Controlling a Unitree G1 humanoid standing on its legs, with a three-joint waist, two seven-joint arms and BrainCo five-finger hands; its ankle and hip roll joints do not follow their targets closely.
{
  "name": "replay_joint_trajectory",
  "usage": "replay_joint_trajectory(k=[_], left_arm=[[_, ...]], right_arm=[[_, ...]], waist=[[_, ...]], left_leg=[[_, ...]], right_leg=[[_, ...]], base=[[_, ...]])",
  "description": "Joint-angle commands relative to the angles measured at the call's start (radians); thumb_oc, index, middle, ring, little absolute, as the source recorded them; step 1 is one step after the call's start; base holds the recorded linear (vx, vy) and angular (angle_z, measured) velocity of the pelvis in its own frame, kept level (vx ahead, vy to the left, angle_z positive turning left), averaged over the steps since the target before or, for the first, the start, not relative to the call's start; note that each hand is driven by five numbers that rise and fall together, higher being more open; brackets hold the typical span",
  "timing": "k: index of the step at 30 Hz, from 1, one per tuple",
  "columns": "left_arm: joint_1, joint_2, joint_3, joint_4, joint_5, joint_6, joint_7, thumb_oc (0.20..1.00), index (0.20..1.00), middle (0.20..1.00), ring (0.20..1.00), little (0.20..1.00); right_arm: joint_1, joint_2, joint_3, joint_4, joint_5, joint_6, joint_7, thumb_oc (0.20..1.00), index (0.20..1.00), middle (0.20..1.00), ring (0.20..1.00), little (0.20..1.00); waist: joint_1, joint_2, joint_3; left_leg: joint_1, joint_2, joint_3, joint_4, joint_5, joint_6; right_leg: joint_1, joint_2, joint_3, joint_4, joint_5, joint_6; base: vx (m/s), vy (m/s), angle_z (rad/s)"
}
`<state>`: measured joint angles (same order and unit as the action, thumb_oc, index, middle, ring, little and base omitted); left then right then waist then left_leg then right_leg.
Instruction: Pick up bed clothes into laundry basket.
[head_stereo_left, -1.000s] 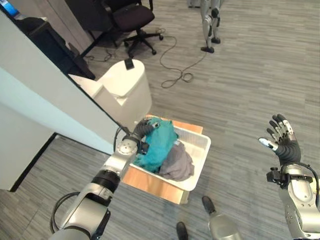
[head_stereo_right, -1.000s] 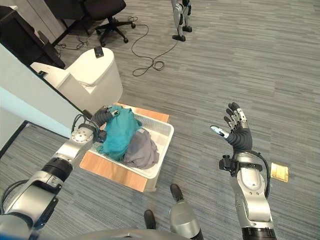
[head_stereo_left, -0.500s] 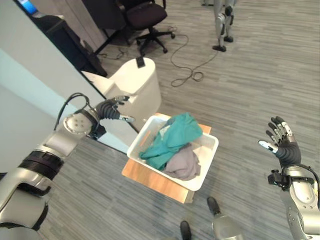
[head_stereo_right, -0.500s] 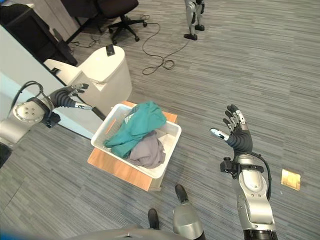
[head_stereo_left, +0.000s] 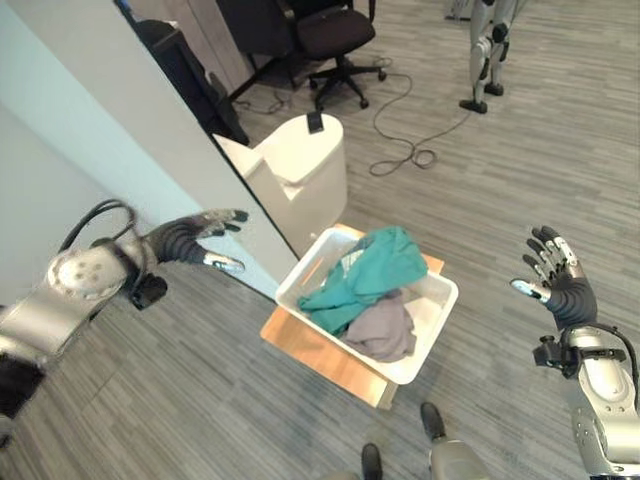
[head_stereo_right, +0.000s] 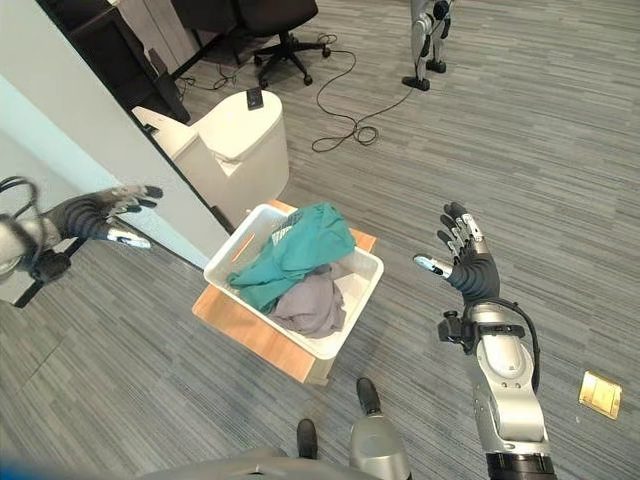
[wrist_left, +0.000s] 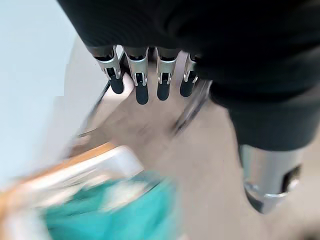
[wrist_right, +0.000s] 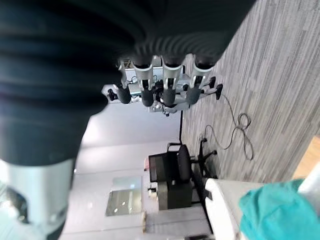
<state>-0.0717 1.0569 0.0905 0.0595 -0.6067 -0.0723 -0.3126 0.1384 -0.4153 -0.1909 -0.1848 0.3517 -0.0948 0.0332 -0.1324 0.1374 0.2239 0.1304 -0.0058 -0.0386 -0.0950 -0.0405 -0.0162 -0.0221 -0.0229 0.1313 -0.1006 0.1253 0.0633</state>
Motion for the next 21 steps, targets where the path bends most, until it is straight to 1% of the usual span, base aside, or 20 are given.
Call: replay_joint_trajectory(k=[1,2,3,4,5,6,8,9,10,11,13,14,17,18,19,20,21], left_arm=[[0.008,-0.099,0.083,0.081,-0.101,-0.050,0.152,1.000,1.000,1.000,1.000,1.000],[0.047,-0.198,0.129,0.079,-0.097,-0.054,0.185,1.000,1.000,1.000,1.000,1.000],[0.101,-0.356,0.148,0.078,-0.071,-0.053,0.238,1.000,1.000,1.000,1.000,1.000],[0.106,-0.366,0.150,0.071,-0.066,-0.051,0.243,1.000,1.000,1.000,1.000,1.000],[0.143,-0.440,0.147,0.052,-0.053,-0.048,0.279,1.000,1.000,1.000,1.000,1.000],[0.163,-0.472,0.133,0.039,-0.047,-0.046,0.288,1.000,1.000,1.000,1.000,1.000],[0.208,-0.498,0.132,0.024,-0.022,-0.027,0.292,1.000,1.000,1.000,1.000,1.000],[0.231,-0.512,0.135,0.008,-0.017,-0.019,0.282,1.000,1.000,1.000,1.000,1.000],[0.258,-0.522,0.113,-0.008,-0.024,-0.013,0.272,1.000,1.000,1.000,1.000,1.000],[0.260,-0.524,0.116,-0.009,-0.024,-0.012,0.272,1.000,1.000,1.000,1.000,1.000],[0.275,-0.525,0.102,-0.017,-0.027,-0.005,0.259,1.000,1.000,1.000,1.000,1.000],[0.276,-0.526,0.104,-0.017,-0.027,-0.005,0.259,1.000,1.000,1.000,1.000,1.000],[0.280,-0.530,0.091,-0.011,-0.035,-0.006,0.258,1.000,1.000,1.000,1.000,1.000],[0.280,-0.531,0.087,-0.008,-0.037,-0.006,0.260,1.000,1.000,1.000,1.000,1.000],[0.282,-0.538,0.082,-0.005,-0.040,-0.003,0.263,1.000,1.000,1.000,1.000,1.000],[0.283,-0.539,0.084,-0.005,-0.040,-0.003,0.263,1.000,1.000,1.000,1.000,1.000],[0.285,-0.542,0.082,-0.004,-0.042,-0.002,0.266,1.000,1.000,1.000,1.000,1.000]], right_arm=[[0.005,-0.124,-0.055,0.069,-0.208,-0.002,-0.011,1.000,1.000,1.000,1.000,1.000],[0.003,-0.187,-0.054,0.108,-0.335,0.014,-0.025,1.000,1.000,1.000,1.000,1.000],[-0.003,-0.299,-0.060,0.151,-0.522,0.064,-0.037,1.000,1.000,1.000,1.000,1.000],[-0.007,-0.307,-0.056,0.156,-0.525,0.063,-0.039,1.000,1.000,1.000,1.000,1.000],[-0.026,-0.342,-0.042,0.181,-0.554,0.082,-0.031,1.000,1.000,1.000,1.000,1.000],[-0.048,-0.350,-0.025,0.205,-0.550,0.096,-0.023,1.000,1.000,1.000,1.000,1.000],[-0.097,-0.439,0.027,0.236,-0.657,0.110,0.016,1.000,1.000,1.000,1.000,1.000],[-0.120,-0.482,0.057,0.255,-0.706,0.096,0.024,1.000,1.000,1.000,1.000,1.000],[-0.160,-0.529,0.106,0.284,-0.735,0.103,0.049,1.000,1.000,1.000,1.000,1.000],[-0.168,-0.531,0.113,0.289,-0.735,0.102,0.048,1.000,1.000,1.000,1.000,1.000],[-0.242,-0.584,0.214,0.317,-0.790,0.089,0.088,1.000,1.000,1.000,1.000,1.000],[-0.249,-0.584,0.219,0.321,-0.790,0.088,0.087,1.000,1.000,1.000,1.000,1.000],[-0.333,-0.607,0.324,0.366,-0.813,0.084,0.114,1.000,1.000,1.000,1.000,1.000],[-0.354,-0.609,0.356,0.370,-0.823,0.079,0.125,1.000,1.000,1.000,1.000,1.000],[-0.400,-0.615,0.414,0.392,-0.849,0.081,0.136,1.000,1.000,1.000,1.000,1.000],[-0.406,-0.614,0.420,0.396,-0.849,0.081,0.135,1.000,1.000,1.000,1.000,1.000],[-0.429,-0.611,0.448,0.407,-0.862,0.079,0.136,1.000,1.000,1.000,1.000,1.000]], waist=[[0.057,-0.050,-0.074],[0.061,-0.056,-0.077],[0.083,-0.080,-0.076],[0.081,-0.073,-0.077],[0.090,-0.079,-0.077],[0.097,-0.085,-0.075],[0.122,-0.098,-0.071],[0.130,-0.101,-0.067],[0.152,-0.111,-0.061],[0.149,-0.110,-0.061],[0.180,-0.125,-0.050],[0.178,-0.125,-0.050],[0.204,-0.137,-0.039],[0.217,-0.141,-0.034],[0.234,-0.149,-0.025],[0.232,-0.149,-0.025],[0.239,-0.152,-0.021]], left_leg=[[-0.032,-0.001,-0.010,0.008,0.027,-0.035],[-0.032,-0.002,-0.015,0.008,0.018,-0.032],[-0.036,-0.002,-0.023,0.008,0.017,-0.028],[-0.035,-0.002,-0.023,0.008,0.016,-0.028],[-0.037,-0.002,-0.028,0.008,0.016,-0.025],[-0.039,-0.001,-0.030,0.008,0.016,-0.023],[-0.042,-0.002,-0.037,0.008,0.019,-0.019],[-0.044,-0.003,-0.043,0.008,0.019,-0.018],[-0.050,-0.004,-0.051,0.008,0.022,-0.017],[-0.050,-0.004,-0.052,0.008,0.022,-0.017],[-0.062,-0.005,-0.071,0.008,0.027,-0.017],[-0.062,-0.005,-0.071,0.008,0.027,-0.017],[-0.076,-0.004,-0.087,0.008,0.035,-0.018],[-0.081,-0.005,-0.094,0.008,0.038,-0.017],[-0.091,-0.005,-0.104,0.008,0.043,-0.017],[-0.091,-0.005,-0.104,0.008,0.043,-0.017],[-0.097,-0.005,-0.108,0.008,0.045,-0.017]], right_leg=[[0.072,-0.074,-0.053,0.052,-0.132,0.099],[0.076,-0.073,-0.056,0.048,-0.139,0.097],[0.077,-0.073,-0.063,0.047,-0.140,0.091],[0.078,-0.073,-0.063,0.046,-0.141,0.091],[0.078,-0.074,-0.065,0.047,-0.141,0.087],[0.079,-0.074,-0.067,0.047,-0.140,0.084],[0.081,-0.073,-0.072,0.046,-0.140,0.080],[0.084,-0.074,-0.077,0.045,-0.140,0.079],[0.085,-0.075,-0.088,0.043,-0.139,0.079],[0.086,-0.076,-0.089,0.043,-0.140,0.079],[0.086,-0.077,-0.106,0.040,-0.140,0.077],[0.086,-0.077,-0.107,0.040,-0.140,0.076],[0.087,-0.078,-0.123,0.035,-0.140,0.074],[0.086,-0.078,-0.128,0.035,-0.140,0.073],[0.082,-0.076,-0.138,0.035,-0.139,0.072],[0.082,-0.076,-0.138,0.035,-0.140,0.072],[0.081,-0.077,-0.143,0.035,-0.139,0.072]], base=[[0.04,-0.007,0.13],[0.00,0.000,0.00],[0.02,-0.008,0.03],[-0.01,-0.002,0.07],[0.00,0.009,0.24],[-0.01,0.010,0.23],[-0.01,0.001,0.09],[-0.02,-0.004,0.06],[-0.02,0.001,0.07],[-0.03,-0.007,0.10],[-0.03,-0.017,0.20],[-0.02,-0.017,0.31],[-0.02,-0.014,0.22],[-0.04,-0.029,0.16],[-0.03,-0.029,0.14],[-0.03,-0.026,0.16],[-0.02,-0.008,0.23]])
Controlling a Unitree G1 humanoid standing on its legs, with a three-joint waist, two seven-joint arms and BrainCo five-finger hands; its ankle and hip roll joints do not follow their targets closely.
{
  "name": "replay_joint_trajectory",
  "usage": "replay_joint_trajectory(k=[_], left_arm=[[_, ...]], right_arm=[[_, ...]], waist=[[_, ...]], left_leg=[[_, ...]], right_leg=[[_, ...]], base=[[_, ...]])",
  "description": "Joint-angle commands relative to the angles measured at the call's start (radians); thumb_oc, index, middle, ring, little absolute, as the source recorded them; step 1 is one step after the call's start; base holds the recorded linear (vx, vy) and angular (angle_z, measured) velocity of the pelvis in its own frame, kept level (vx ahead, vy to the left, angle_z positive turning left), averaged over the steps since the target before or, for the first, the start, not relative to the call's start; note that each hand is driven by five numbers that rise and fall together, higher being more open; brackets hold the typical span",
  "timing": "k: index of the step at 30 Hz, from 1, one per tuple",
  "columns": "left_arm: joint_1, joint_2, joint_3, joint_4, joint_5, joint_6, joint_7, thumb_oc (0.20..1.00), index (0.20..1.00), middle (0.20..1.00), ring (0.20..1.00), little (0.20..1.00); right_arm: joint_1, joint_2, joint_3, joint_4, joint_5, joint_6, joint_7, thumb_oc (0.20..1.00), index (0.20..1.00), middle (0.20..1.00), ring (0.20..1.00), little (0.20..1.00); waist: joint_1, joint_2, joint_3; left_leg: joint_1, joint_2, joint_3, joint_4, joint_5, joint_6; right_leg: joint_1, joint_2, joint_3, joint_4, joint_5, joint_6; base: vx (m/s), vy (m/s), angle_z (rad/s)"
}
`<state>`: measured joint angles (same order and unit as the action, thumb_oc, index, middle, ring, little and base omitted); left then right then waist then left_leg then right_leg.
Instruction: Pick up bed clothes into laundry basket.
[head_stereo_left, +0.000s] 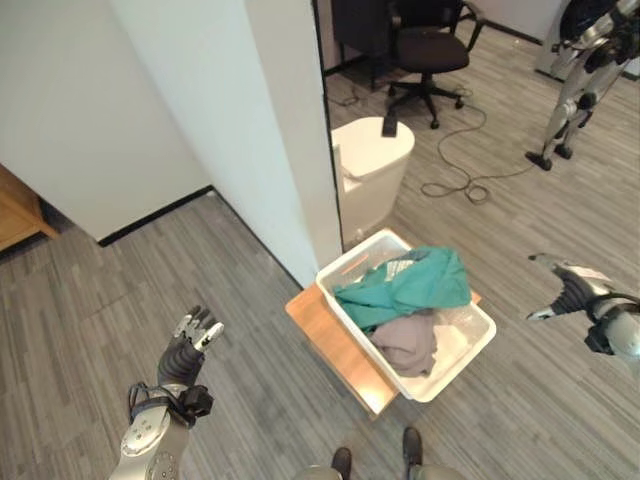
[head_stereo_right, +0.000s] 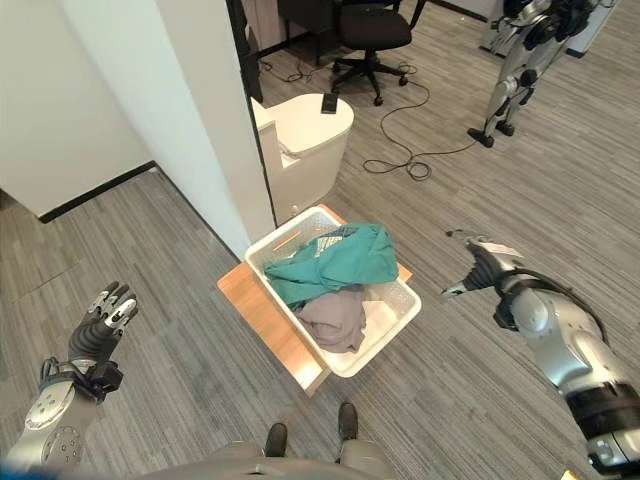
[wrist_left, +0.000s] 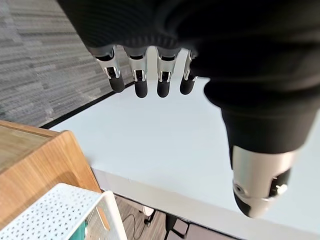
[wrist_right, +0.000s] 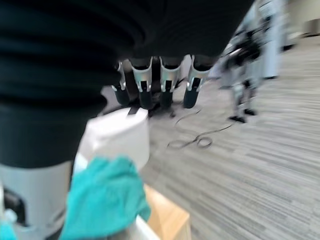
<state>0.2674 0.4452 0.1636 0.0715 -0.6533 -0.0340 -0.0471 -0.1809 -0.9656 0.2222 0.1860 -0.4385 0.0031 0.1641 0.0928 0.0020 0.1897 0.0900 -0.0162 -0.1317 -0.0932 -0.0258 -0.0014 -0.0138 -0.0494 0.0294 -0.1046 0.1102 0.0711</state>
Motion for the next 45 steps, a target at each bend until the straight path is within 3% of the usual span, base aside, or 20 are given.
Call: replay_joint_trajectory(k=[1,6,16,27,39,40,41,42,45], left_arm=[[-0.053,0.068,0.005,-0.017,0.001,-0.039,0.001,1.000,1.000,1.000,1.000,1.000],[-0.057,0.070,-0.028,-0.008,-0.009,-0.037,-0.006,1.000,1.000,1.000,1.000,1.000],[-0.048,0.058,-0.068,0.002,-0.031,-0.041,0.003,1.000,1.000,1.000,1.000,1.000],[-0.033,0.076,-0.081,0.011,-0.053,-0.052,0.004,1.000,1.000,1.000,1.000,1.000],[-0.036,0.044,-0.075,0.022,-0.085,-0.074,0.038,1.000,1.000,1.000,1.000,1.000],[-0.039,0.040,-0.081,0.017,-0.090,-0.077,0.039,1.000,1.000,1.000,1.000,1.000],[-0.039,0.040,-0.081,0.018,-0.090,-0.078,0.039,1.000,1.000,1.000,1.000,1.000],[-0.043,0.038,-0.086,0.015,-0.094,-0.081,0.039,1.000,1.000,1.000,1.000,1.000],[-0.047,0.034,-0.088,0.021,-0.097,-0.084,0.044,1.000,1.000,1.000,1.000,1.000]], right_arm=[[-0.138,-0.061,0.067,0.045,-0.086,-0.021,0.010,1.000,1.000,1.000,1.000,1.000],[-0.293,-0.045,0.260,0.052,-0.154,-0.054,0.046,1.000,1.000,1.000,1.000,1.000],[-0.527,0.023,0.519,0.108,-0.229,-0.086,0.078,1.000,1.000,1.000,1.000,1.000],[-0.724,0.027,0.757,0.285,-0.506,-0.121,0.083,1.000,1.000,1.000,1.000,1.000],[-0.784,0.068,0.822,0.347,-0.614,-0.123,0.083,1.000,1.000,1.000,1.000,1.000],[-0.787,0.075,0.832,0.353,-0.627,-0.123,0.082,0.630,0.630,0.630,0.630,0.630],[-0.788,0.075,0.832,0.354,-0.627,-0.123,0.082,0.457,0.457,0.457,0.457,0.457],[-0.796,0.081,0.837,0.356,-0.640,-0.122,0.077,0.200,0.200,0.200,0.200,0.200],[-0.800,0.087,0.841,0.350,-0.650,-0.124,0.072,0.200,0.200,0.200,0.200,0.200]], waist=[[0.022,-0.019,0.019],[0.057,-0.023,0.037],[0.084,-0.007,0.058],[0.112,0.022,0.084],[0.135,0.037,0.111],[0.135,0.037,0.116],[0.136,0.037,0.115],[0.136,0.036,0.118],[0.134,0.036,0.121]], left_leg=[[-0.064,0.005,-0.020,0.006,0.034,-0.033],[-0.090,0.003,-0.032,0.006,0.044,-0.034],[-0.118,-0.005,-0.046,0.007,0.054,-0.034],[-0.178,-0.017,-0.069,0.009,0.072,-0.040],[-0.242,-0.024,-0.081,0.007,0.084,-0.036],[-0.247,-0.023,-0.079,0.007,0.085,-0.035],[-0.248,-0.023,-0.078,0.007,0.085,-0.035],[-0.250,-0.022,-0.075,0.007,0.084,-0.034],[-0.250,-0.021,-0.070,0.007,0.083,-0.034]], right_leg=[[0.069,-0.050,-0.046,0.039,-0.123,0.064],[0.053,-0.049,-0.059,0.039,-0.121,0.062],[0.028,-0.051,-0.067,0.043,-0.119,0.061],[-0.023,-0.057,-0.083,0.047,-0.116,0.056],[-0.089,-0.060,-0.078,0.043,-0.102,0.057],[-0.097,-0.060,-0.074,0.043,-0.099,0.058],[-0.097,-0.060,-0.074,0.043,-0.099,0.058],[-0.101,-0.060,-0.071,0.042,-0.097,0.058],[-0.104,-0.059,-0.066,0.043,-0.097,0.060]], base=[[-0.04,-0.011,0.23],[-0.02,0.002,0.07],[-0.01,0.010,0.05],[-0.02,0.008,0.04],[-0.02,0.005,0.07],[-0.02,0.013,-0.06],[-0.02,0.015,-0.06],[0.00,0.009,-0.06],[0.00,0.017,-0.06]])
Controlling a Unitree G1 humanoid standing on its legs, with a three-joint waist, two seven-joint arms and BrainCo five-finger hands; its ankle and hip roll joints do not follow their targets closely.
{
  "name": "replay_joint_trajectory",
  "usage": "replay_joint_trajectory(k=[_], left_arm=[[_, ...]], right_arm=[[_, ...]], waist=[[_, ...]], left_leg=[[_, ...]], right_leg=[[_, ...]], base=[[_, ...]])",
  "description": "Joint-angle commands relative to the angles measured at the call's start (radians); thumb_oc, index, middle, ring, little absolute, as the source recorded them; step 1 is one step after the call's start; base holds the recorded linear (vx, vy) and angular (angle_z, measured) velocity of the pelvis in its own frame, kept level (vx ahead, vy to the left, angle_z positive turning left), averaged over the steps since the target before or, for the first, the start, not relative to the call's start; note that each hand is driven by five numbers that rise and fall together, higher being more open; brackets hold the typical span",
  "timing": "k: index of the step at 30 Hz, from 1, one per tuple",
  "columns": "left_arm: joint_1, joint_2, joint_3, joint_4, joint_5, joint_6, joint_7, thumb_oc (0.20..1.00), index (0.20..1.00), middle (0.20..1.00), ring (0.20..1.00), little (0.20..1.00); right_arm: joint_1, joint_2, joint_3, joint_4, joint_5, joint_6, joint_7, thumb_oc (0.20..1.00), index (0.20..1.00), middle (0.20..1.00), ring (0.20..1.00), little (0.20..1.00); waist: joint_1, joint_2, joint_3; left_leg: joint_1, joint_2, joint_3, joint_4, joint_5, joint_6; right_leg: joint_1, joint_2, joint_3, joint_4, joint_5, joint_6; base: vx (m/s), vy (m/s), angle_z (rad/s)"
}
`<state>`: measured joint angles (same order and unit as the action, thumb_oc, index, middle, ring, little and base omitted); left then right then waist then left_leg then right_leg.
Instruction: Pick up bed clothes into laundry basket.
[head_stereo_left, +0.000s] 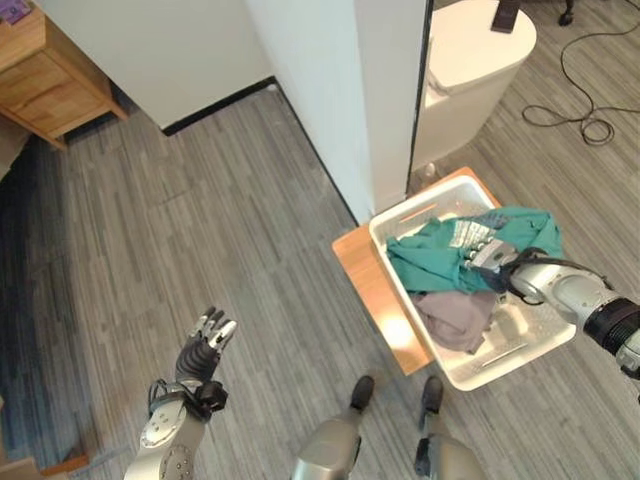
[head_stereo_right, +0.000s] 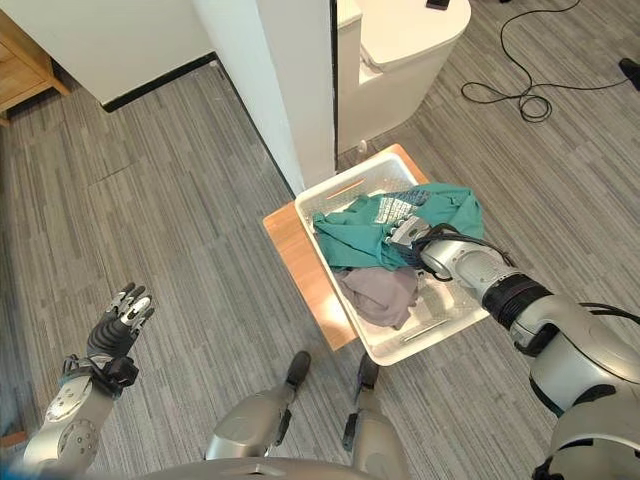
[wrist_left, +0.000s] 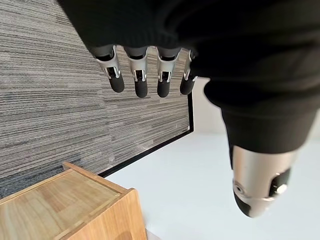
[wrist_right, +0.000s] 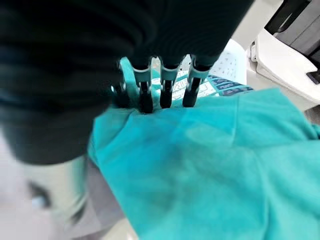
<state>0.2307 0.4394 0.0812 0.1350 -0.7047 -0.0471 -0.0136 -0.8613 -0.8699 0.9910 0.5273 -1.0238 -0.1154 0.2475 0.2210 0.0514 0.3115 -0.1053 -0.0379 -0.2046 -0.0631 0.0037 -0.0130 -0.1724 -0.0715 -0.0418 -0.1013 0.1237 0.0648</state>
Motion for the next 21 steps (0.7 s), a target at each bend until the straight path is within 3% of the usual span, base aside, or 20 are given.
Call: replay_joint_trajectory(k=[1,16,20,21], left_arm=[[-0.012,0.039,-0.007,-0.042,-0.046,-0.073,0.011,1.000,1.000,1.000,1.000,1.000],[-0.017,0.049,0.003,-0.051,-0.066,-0.089,0.019,1.000,1.000,1.000,1.000,1.000],[-0.013,0.041,0.016,-0.047,-0.059,-0.084,0.025,1.000,1.000,1.000,1.000,1.000],[-0.011,0.036,0.029,-0.042,-0.054,-0.080,0.032,1.000,1.000,1.000,1.000,1.000]], right_arm=[[-0.121,-0.009,0.075,0.003,-0.068,-0.011,-0.010,0.200,0.200,0.200,0.200,0.200],[-0.165,-0.015,0.101,-0.048,-0.068,-0.019,-0.024,0.200,0.200,0.200,0.200,0.200],[-0.201,-0.061,0.010,-0.189,0.033,0.023,-0.061,0.200,0.200,0.200,0.200,0.200],[-0.255,-0.109,-0.073,-0.316,0.160,0.055,-0.100,0.200,0.200,0.200,0.200,0.200]], waist=[[0.005,-0.013,0.000],[0.001,-0.017,0.010],[-0.005,-0.024,0.004],[-0.010,-0.033,-0.004]], left_leg=[[-0.054,0.000,0.005,-0.023,0.053,-0.022],[-0.055,0.003,0.010,-0.024,0.054,-0.022],[-0.045,0.004,0.010,-0.023,0.051,-0.019],[-0.039,0.004,0.011,-0.022,0.050,-0.016]], right_leg=[[0.053,-0.037,0.008,0.041,-0.111,0.066],[0.043,-0.039,0.021,0.038,-0.104,0.069],[0.048,-0.041,0.023,0.048,-0.109,0.070],[0.051,-0.041,0.025,0.056,-0.111,0.070]], base=[[0.00,0.018,-0.04],[-0.01,0.005,-0.04],[0.00,0.005,-0.01],[0.00,0.000,0.00]])
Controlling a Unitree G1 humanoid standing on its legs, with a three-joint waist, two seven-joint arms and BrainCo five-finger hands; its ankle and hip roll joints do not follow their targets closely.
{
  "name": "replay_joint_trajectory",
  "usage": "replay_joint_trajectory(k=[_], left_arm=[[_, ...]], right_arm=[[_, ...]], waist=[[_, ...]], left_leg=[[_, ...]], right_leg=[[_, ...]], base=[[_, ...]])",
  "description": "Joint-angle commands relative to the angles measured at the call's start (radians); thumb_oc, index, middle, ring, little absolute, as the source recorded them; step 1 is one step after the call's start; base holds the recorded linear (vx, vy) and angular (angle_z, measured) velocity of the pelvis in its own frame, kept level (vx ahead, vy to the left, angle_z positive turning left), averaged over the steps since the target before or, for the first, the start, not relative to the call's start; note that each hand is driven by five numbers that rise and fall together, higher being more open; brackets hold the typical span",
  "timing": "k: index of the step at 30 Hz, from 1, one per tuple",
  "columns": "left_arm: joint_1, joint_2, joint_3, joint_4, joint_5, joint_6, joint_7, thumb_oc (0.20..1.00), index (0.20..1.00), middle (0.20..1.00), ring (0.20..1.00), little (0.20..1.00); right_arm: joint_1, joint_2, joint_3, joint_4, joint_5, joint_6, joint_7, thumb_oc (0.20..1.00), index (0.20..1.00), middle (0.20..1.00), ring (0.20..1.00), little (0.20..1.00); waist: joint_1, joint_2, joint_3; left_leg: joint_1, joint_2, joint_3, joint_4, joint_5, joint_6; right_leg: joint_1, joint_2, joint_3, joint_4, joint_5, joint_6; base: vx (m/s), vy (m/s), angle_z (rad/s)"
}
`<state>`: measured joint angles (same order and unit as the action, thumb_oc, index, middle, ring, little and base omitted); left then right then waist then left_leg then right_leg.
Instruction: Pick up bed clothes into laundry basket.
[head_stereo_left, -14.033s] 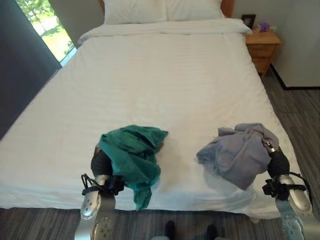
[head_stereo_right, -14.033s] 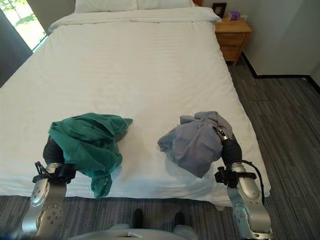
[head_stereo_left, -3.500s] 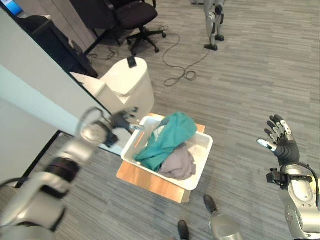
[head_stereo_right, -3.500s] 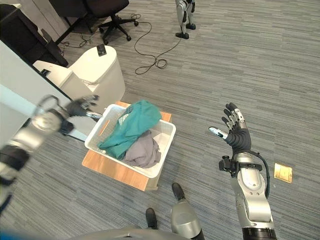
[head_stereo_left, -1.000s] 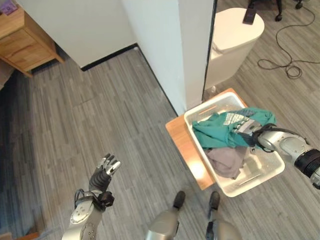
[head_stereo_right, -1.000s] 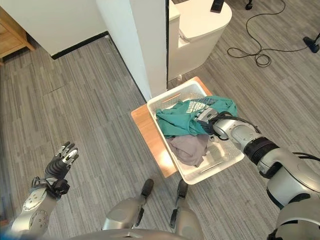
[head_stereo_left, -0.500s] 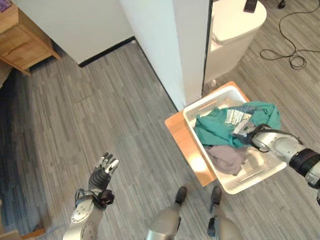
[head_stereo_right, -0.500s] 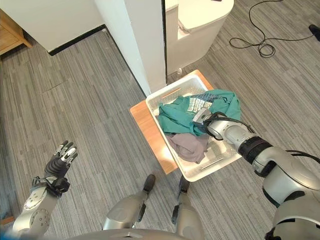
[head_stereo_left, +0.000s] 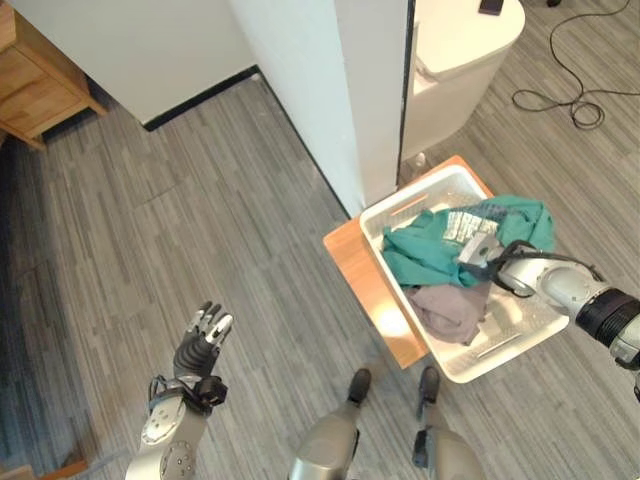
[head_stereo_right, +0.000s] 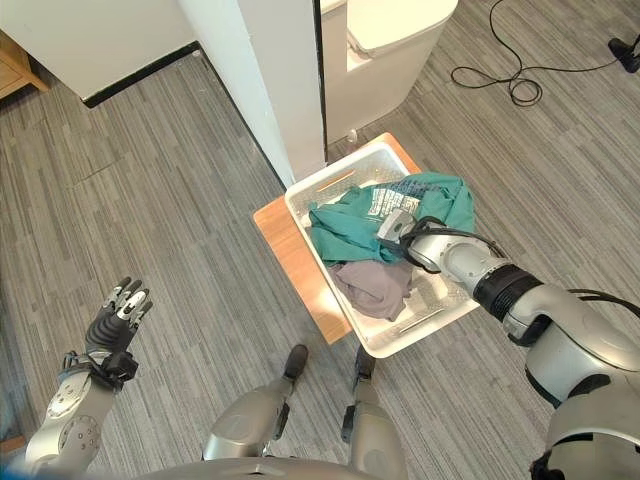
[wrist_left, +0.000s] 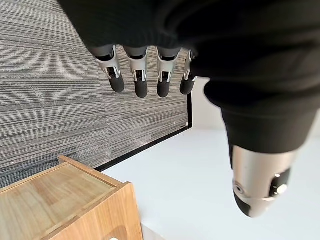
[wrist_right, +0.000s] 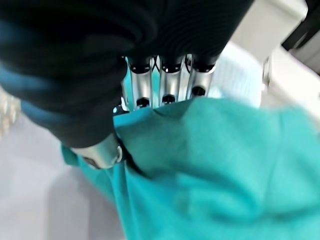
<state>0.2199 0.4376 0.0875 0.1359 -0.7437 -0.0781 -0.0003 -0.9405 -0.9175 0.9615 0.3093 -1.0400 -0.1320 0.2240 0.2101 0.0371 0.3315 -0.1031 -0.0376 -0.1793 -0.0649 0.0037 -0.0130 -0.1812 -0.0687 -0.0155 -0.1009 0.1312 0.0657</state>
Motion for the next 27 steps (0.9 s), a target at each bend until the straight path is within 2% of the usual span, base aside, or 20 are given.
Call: replay_joint_trajectory(k=[1,7,9,10,14,18,19,27], left_arm=[[-0.001,0.039,0.022,-0.044,-0.015,-0.049,0.019,1.000,1.000,1.000,1.000,1.000],[0.014,0.016,0.047,-0.040,-0.023,-0.046,0.028,1.000,1.000,1.000,1.000,1.000],[0.016,-0.005,0.063,-0.025,-0.039,-0.042,0.034,1.000,1.000,1.000,1.000,1.000],[0.017,-0.003,0.063,-0.026,-0.039,-0.042,0.034,1.000,1.000,1.000,1.000,1.000],[0.024,-0.023,0.079,-0.017,-0.048,-0.031,0.039,1.000,1.000,1.000,1.000,1.000],[0.027,-0.041,0.096,-0.007,-0.043,-0.021,0.039,1.000,1.000,1.000,1.000,1.000],[0.026,-0.055,0.110,-0.012,-0.033,-0.016,0.041,1.000,1.000,1.000,1.000,1.000],[0.039,-0.082,0.124,-0.017,-0.002,-0.005,0.037,1.000,1.000,1.000,1.000,1.000]], right_arm=[[-0.171,-0.067,-0.050,-0.107,0.179,0.074,-0.071,0.200,0.200,0.200,0.200,0.200],[-0.218,-0.139,-0.309,-0.291,0.516,0.129,-0.216,0.200,0.200,0.200,0.200,0.200],[-0.169,-0.122,-0.480,-0.340,0.754,0.139,-0.282,0.200,0.200,0.200,0.200,0.200],[-0.164,-0.123,-0.486,-0.343,0.755,0.139,-0.281,0.200,0.200,0.200,0.200,0.200],[-0.094,-0.100,-0.604,-0.341,0.952,0.135,-0.313,0.200,0.200,0.200,0.200,0.200],[0.028,-0.069,-0.694,-0.386,1.065,0.125,-0.273,0.200,0.200,0.200,0.200,0.200],[0.129,-0.034,-0.734,-0.437,1.111,0.117,-0.220,0.200,0.200,0.200,0.200,0.200],[0.387,0.048,-0.771,-0.493,1.107,0.138,-0.088,0.200,0.200,0.200,0.200,0.200]], waist=[[0.003,-0.019,-0.022],[0.000,-0.050,-0.043],[-0.005,-0.073,-0.056],[-0.004,-0.074,-0.056],[-0.009,-0.091,-0.066],[-0.016,-0.095,-0.071],[-0.021,-0.091,-0.070],[-0.029,-0.087,-0.065]], left_leg=[[-0.040,0.003,-0.014,-0.020,0.049,-0.016],[-0.024,0.002,-0.014,-0.017,0.043,-0.007],[-0.013,0.000,-0.016,-0.016,0.039,-0.001],[-0.012,0.000,-0.016,-0.016,0.039,-0.001],[0.000,-0.001,-0.012,-0.016,0.035,0.002],[0.005,-0.002,-0.010,-0.017,0.033,0.005],[0.006,-0.002,-0.008,-0.016,0.032,0.005],[0.008,0.001,-0.001,-0.017,0.032,0.005]], right_leg=[[0.060,-0.044,-0.001,0.056,-0.119,0.069],[0.070,-0.046,-0.002,0.073,-0.125,0.071],[0.075,-0.045,0.001,0.087,-0.133,0.068],[0.075,-0.046,0.001,0.087,-0.134,0.068],[0.082,-0.045,0.005,0.093,-0.139,0.066],[0.087,-0.045,0.007,0.095,-0.142,0.064],[0.086,-0.045,0.009,0.097,-0.142,0.064],[0.082,-0.040,0.010,0.098,-0.142,0.062]], base=[[0.00,0.000,0.00],[0.00,0.003,-0.02],[0.00,0.000,0.00],[0.00,0.000,0.00],[0.00,0.001,-0.01],[0.00,0.000,0.00],[0.00,0.000,0.00],[0.00,0.001,-0.03]])
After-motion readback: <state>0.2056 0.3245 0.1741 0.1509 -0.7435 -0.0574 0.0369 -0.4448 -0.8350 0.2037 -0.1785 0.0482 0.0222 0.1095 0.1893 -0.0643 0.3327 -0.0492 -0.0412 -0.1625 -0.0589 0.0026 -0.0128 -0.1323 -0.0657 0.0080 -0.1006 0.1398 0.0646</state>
